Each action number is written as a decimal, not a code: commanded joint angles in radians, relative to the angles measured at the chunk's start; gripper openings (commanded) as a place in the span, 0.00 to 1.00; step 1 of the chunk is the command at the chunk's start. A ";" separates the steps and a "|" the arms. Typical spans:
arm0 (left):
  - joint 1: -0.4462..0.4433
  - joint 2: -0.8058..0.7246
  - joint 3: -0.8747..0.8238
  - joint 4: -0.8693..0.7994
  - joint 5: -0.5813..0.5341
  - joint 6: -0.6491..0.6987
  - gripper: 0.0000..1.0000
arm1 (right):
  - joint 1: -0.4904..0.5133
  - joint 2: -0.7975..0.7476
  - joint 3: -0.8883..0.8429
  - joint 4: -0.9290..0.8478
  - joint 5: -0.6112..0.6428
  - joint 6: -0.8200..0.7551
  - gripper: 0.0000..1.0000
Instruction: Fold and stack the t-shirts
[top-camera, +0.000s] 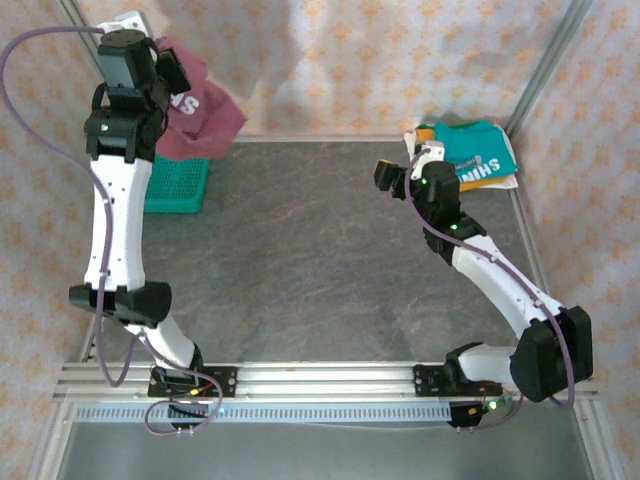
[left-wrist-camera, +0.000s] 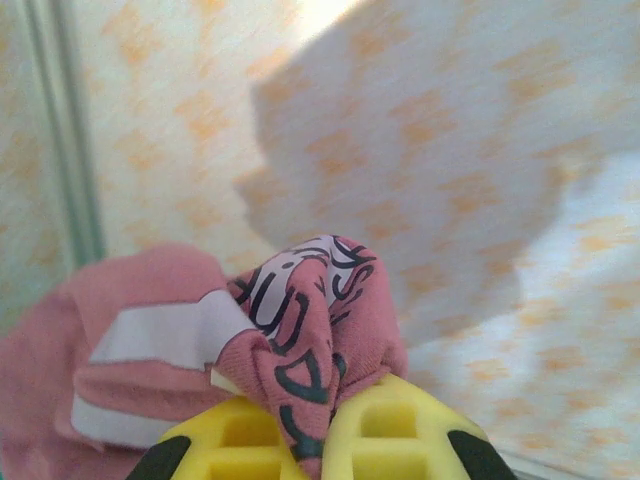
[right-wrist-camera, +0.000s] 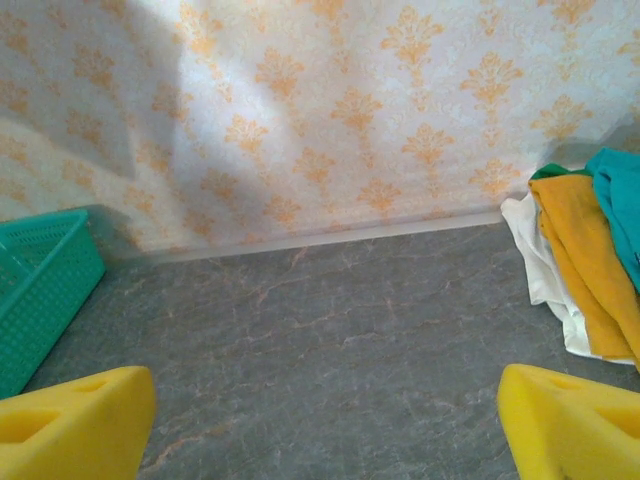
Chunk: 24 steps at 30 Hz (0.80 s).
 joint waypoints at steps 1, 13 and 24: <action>-0.068 -0.067 0.031 0.057 0.066 0.022 0.00 | 0.005 -0.021 0.018 0.059 0.035 0.014 0.89; -0.220 -0.256 -0.596 0.385 0.385 -0.167 0.00 | 0.004 -0.125 -0.054 0.082 0.210 0.025 0.90; -0.246 -0.256 -1.134 0.369 0.111 -0.077 0.75 | 0.004 -0.086 -0.147 -0.080 0.133 0.065 0.91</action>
